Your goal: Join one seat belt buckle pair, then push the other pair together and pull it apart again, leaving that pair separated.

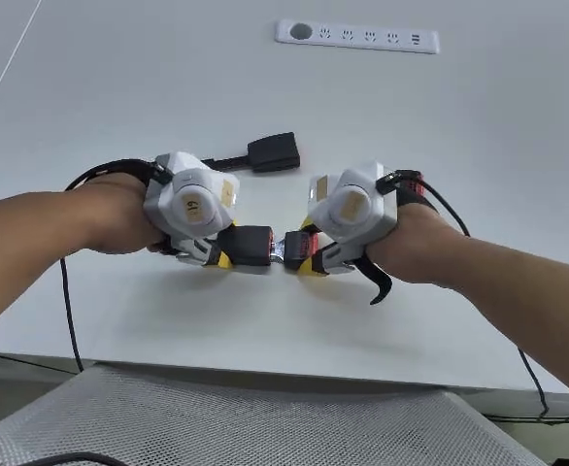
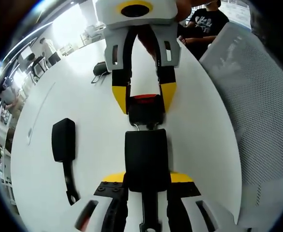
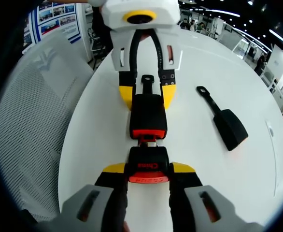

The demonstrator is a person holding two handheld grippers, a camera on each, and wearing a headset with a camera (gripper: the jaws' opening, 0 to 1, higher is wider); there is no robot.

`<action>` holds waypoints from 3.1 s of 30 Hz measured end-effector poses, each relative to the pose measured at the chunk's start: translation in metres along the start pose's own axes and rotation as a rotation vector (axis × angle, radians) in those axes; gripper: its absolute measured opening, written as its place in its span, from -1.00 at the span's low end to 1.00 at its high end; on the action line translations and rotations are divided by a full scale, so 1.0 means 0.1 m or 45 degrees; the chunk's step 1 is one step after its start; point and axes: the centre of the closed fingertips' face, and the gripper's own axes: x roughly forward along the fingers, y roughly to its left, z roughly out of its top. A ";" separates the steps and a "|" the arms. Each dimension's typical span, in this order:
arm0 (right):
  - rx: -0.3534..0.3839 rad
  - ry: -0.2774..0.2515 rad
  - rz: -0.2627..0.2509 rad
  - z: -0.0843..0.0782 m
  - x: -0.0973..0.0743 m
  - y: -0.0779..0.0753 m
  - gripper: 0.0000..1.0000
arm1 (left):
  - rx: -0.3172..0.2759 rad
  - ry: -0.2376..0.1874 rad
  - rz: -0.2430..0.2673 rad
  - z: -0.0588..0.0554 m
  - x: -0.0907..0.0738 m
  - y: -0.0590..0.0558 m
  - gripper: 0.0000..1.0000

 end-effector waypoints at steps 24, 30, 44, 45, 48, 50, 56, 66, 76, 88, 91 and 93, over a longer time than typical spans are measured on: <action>-0.044 0.026 0.017 0.00 0.02 0.00 -0.38 | 0.003 -0.023 0.009 -0.02 -0.02 0.02 -0.38; -0.055 0.057 0.022 -0.03 0.02 -0.01 -0.38 | 0.009 -0.003 0.012 -0.01 -0.01 0.05 -0.39; -0.025 0.038 0.008 -0.03 0.02 0.00 -0.35 | -0.052 0.015 0.018 -0.03 -0.01 0.05 -0.38; -0.031 0.039 0.007 -0.03 0.02 0.00 -0.35 | -0.059 0.015 0.020 -0.02 -0.01 0.05 -0.37; -0.032 0.029 0.006 -0.03 0.02 0.01 -0.33 | -0.064 0.019 0.007 -0.02 -0.01 0.04 -0.36; -0.026 0.016 0.002 -0.03 0.02 0.01 -0.33 | -0.070 0.030 -0.006 -0.01 -0.01 0.04 -0.35; -0.021 0.009 -0.016 -0.01 0.01 0.01 -0.31 | -0.080 0.041 0.019 -0.09 0.06 0.10 -0.34; -0.010 -0.028 -0.054 0.05 -0.27 -0.07 -0.27 | -0.083 -0.005 0.054 -0.06 -0.11 0.18 -0.35; 0.008 0.015 -0.127 -0.27 -0.52 -0.41 -0.28 | -0.152 -0.097 0.230 0.18 -0.30 0.73 -0.39; 0.073 0.106 -0.234 -0.85 -0.90 -0.86 -0.30 | -0.137 -0.086 0.296 0.31 -0.15 1.42 -0.28; 0.105 0.110 -0.253 -0.94 -1.00 -0.95 -0.30 | -0.144 -0.098 0.312 0.35 -0.16 1.54 -0.23; 0.103 0.125 -0.275 -1.01 -1.06 -1.02 -0.29 | -0.167 -0.132 0.311 0.40 -0.14 1.63 -0.12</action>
